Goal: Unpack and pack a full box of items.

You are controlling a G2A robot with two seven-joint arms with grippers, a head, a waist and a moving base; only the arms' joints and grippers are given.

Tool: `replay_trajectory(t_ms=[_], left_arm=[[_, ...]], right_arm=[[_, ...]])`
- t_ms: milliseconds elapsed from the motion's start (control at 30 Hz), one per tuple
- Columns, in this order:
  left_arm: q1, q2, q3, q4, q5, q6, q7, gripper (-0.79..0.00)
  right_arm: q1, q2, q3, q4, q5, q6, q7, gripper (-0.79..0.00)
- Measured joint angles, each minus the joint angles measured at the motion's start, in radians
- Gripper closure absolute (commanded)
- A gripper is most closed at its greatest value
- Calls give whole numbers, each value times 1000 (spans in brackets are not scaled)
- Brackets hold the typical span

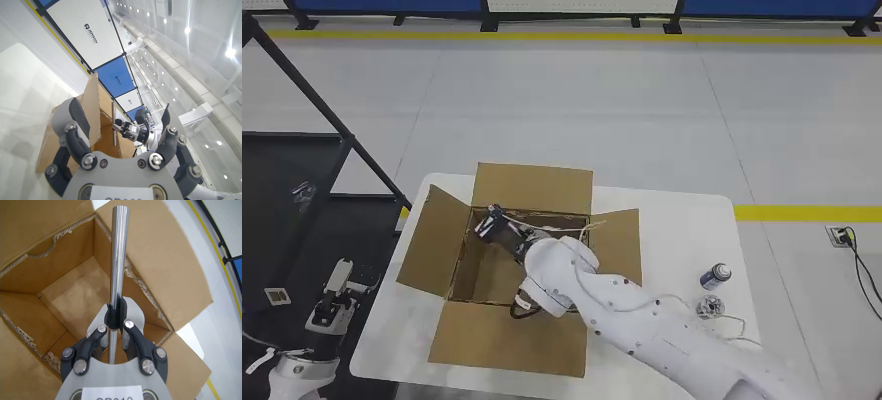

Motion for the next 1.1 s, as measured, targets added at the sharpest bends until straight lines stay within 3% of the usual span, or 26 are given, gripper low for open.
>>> replay_trajectory(t_ms=[433, 700, 833, 1100], left_arm=[[0, 0, 0, 0, 0, 0, 0, -785], [0, 0, 0, 0, 0, 0, 0, -785], [0, 0, 0, 0, 0, 0, 0, -785], [0, 0, 0, 0, 0, 0, 0, -785]], right_arm=[[141, -250, -99, 579, 222, -187, -1, 0], [170, -369, -127, 760, 217, -121, 2, 0], [181, -405, -117, 807, 238, -113, -20, 0], [182, -406, -116, 809, 239, -111, -21, 0]])
